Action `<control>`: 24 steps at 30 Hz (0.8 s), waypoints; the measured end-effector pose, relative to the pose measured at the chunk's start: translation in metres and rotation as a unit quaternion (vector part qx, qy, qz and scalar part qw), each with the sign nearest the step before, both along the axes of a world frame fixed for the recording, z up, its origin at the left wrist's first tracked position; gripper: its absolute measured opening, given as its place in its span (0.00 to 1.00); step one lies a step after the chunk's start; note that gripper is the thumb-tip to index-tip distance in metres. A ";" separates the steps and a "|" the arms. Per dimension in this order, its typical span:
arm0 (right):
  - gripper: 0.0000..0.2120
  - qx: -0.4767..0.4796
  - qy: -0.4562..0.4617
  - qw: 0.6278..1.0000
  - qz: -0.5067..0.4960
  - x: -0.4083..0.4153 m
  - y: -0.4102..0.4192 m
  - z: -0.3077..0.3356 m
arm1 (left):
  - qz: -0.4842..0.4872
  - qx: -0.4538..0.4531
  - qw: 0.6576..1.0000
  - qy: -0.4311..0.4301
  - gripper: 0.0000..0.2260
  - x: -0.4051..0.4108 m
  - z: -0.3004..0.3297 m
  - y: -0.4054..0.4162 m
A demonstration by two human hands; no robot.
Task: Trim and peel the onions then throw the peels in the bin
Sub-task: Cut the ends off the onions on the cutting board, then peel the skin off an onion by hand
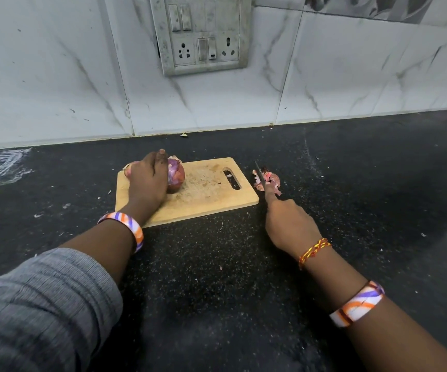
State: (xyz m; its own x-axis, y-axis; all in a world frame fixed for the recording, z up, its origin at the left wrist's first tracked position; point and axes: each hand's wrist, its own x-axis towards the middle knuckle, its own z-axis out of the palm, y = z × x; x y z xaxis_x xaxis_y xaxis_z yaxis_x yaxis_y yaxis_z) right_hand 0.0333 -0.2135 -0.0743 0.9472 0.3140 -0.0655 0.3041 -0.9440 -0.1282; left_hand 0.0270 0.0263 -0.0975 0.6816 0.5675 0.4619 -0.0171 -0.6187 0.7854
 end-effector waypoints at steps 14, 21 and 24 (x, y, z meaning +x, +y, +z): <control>0.29 -0.051 -0.106 0.991 0.059 0.003 0.057 0.006 | -0.005 0.007 1.000 -0.013 0.17 -0.002 -0.001 0.000; 0.27 -0.105 -0.058 0.991 0.062 0.020 0.078 -0.002 | -0.088 -0.054 0.994 -0.034 0.16 0.000 -0.001 0.003; 0.28 -0.072 -0.084 0.993 0.046 0.018 0.078 0.005 | -0.099 -0.136 0.985 -0.027 0.16 0.004 -0.003 0.005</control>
State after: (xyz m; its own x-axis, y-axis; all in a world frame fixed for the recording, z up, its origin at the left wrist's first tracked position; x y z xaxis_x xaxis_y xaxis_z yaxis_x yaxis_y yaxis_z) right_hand 0.0518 -0.1357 -0.0696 0.9166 0.3977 0.0417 0.3947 -0.9165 0.0655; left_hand 0.0311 0.0315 -0.1003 0.7702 0.5332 0.3500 -0.1632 -0.3657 0.9163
